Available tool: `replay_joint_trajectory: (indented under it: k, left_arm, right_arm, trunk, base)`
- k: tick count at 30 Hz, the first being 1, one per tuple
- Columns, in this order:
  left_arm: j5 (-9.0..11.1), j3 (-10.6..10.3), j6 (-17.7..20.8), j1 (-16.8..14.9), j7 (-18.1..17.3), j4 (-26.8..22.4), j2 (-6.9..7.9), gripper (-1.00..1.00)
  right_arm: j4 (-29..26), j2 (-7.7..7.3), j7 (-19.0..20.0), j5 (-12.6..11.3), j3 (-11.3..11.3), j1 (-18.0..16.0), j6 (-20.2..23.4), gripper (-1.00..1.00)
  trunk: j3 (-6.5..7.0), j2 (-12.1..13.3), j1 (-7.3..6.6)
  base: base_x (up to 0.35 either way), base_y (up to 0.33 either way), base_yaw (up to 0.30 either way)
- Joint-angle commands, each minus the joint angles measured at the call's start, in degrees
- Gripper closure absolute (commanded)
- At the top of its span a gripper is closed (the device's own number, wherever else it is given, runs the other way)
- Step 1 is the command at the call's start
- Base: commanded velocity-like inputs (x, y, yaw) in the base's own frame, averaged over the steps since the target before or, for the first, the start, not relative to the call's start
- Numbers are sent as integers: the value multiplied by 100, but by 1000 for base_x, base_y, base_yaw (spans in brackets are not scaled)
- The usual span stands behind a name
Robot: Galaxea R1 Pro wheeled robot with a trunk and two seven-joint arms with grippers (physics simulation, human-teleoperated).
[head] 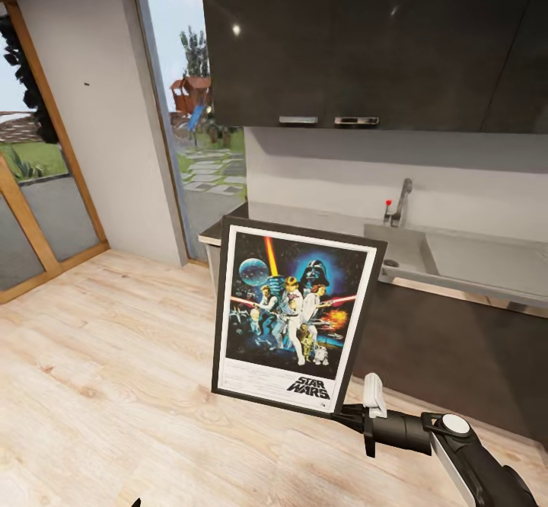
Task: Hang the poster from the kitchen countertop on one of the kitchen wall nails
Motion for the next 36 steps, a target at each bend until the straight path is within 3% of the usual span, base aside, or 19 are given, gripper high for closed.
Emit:
replay_joint_trajectory:
  k: [1,36]
  left_arm:
    - [48,-49,-26,-5,-13,5,2,-100]
    - [48,-49,-19,-5,-13,5,2,-100]
  right_arm:
    - [5,-7,20,-42,18,-5,11,100]
    - [5,-7,20,-42,20,-5,11,100]
  trunk:
    - [11,35,-21]
    - [639,1439,-790]
  base:
    - [0,0,0]
    - [0,0,0]
